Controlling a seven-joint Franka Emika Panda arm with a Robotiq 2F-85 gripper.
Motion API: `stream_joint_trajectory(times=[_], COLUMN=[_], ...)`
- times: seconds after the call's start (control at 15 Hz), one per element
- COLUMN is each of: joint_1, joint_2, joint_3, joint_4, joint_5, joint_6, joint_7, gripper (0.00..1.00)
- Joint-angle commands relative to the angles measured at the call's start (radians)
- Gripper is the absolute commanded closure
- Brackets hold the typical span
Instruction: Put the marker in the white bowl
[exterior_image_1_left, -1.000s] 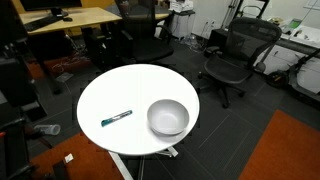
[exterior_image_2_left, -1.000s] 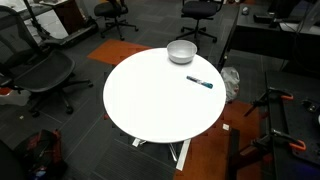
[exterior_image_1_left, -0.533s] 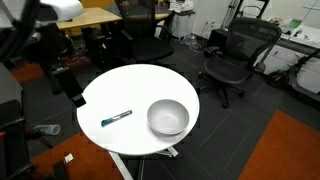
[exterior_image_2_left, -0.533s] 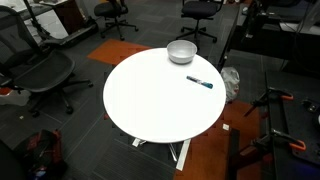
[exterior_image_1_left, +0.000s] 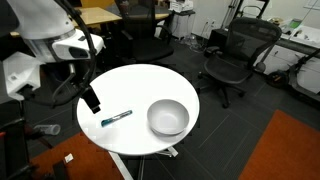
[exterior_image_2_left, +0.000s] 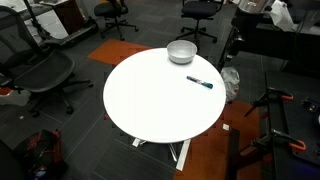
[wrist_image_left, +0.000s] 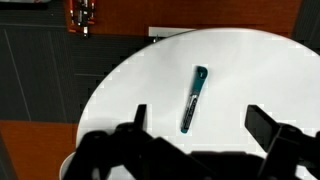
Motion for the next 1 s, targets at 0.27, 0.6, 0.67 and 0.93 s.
stream_joint_trajectory(times=[0.27, 0.6, 0.67, 0.93], joint_1=[0.01, -0.001, -0.004, -0.011], joint_2=[0.208, 0.337, 0.357, 0.437], joint_3=[0.054, 0.074, 0.078, 0.09], joint_4=[0.092, 0.173, 0.188, 0.25], joint_5=[0.065, 0.122, 0.128, 0.141], joint_6=[0.063, 0.092, 0.09, 0.095], joint_7=[0.043, 0.038, 0.038, 0.04], gripper=[0.0, 0.0, 0.0, 0.0])
